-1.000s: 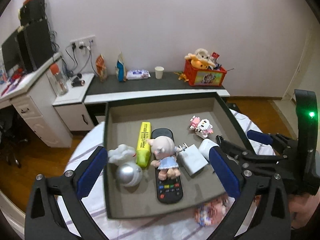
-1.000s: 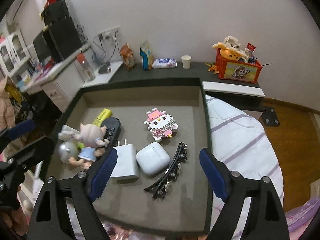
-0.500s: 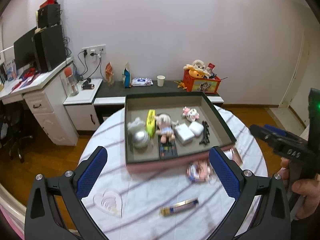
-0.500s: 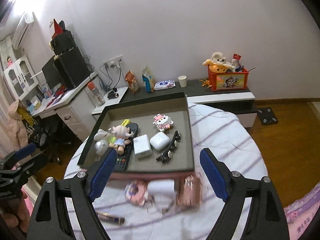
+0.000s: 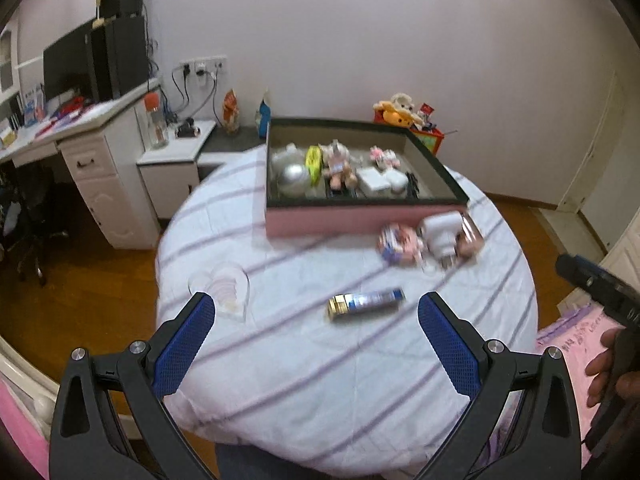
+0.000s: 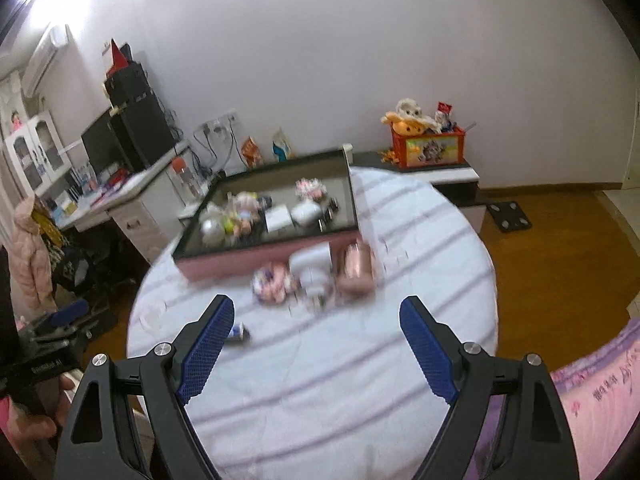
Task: Organize rigid objects
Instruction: 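Withdraw both tools from the box back over the table, then grasp the blue-and-gold box with the left tool while the right tool grasps the rose-gold cup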
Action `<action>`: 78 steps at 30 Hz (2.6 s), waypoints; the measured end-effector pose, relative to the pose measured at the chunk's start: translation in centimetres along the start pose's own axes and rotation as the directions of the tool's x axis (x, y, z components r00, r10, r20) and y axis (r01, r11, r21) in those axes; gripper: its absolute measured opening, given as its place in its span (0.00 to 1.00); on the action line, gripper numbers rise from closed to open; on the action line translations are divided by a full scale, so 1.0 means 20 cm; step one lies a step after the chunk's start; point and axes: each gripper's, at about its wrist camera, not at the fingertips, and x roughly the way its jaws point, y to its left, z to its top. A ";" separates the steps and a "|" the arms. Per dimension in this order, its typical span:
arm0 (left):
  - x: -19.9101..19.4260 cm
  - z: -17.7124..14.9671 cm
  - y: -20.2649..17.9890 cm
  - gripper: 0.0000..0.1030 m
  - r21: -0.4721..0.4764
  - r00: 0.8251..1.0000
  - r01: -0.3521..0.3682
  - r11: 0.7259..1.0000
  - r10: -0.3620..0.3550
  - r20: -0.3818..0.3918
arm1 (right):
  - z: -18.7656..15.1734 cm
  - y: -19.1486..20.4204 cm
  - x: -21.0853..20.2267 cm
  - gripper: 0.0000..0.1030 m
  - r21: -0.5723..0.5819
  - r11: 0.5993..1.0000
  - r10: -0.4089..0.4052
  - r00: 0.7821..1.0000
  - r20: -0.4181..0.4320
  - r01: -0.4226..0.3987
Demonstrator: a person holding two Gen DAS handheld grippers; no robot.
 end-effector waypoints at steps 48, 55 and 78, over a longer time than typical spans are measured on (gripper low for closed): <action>0.54 -0.03 -0.11 1.00 0.218 0.990 0.071 0.973 -0.042 -0.136 | -0.08 -0.02 0.25 0.84 0.014 0.998 -0.057 0.989 -0.140 0.059; 0.63 -0.04 -0.19 1.00 0.344 0.984 0.133 0.930 -0.082 -0.159 | -0.06 -0.01 0.30 0.84 0.010 0.997 -0.076 0.985 -0.156 0.079; 0.71 -0.02 -0.25 0.17 0.365 0.959 0.236 0.901 -0.155 -0.237 | -0.01 -0.09 0.43 0.84 0.036 0.995 -0.091 0.983 -0.162 0.098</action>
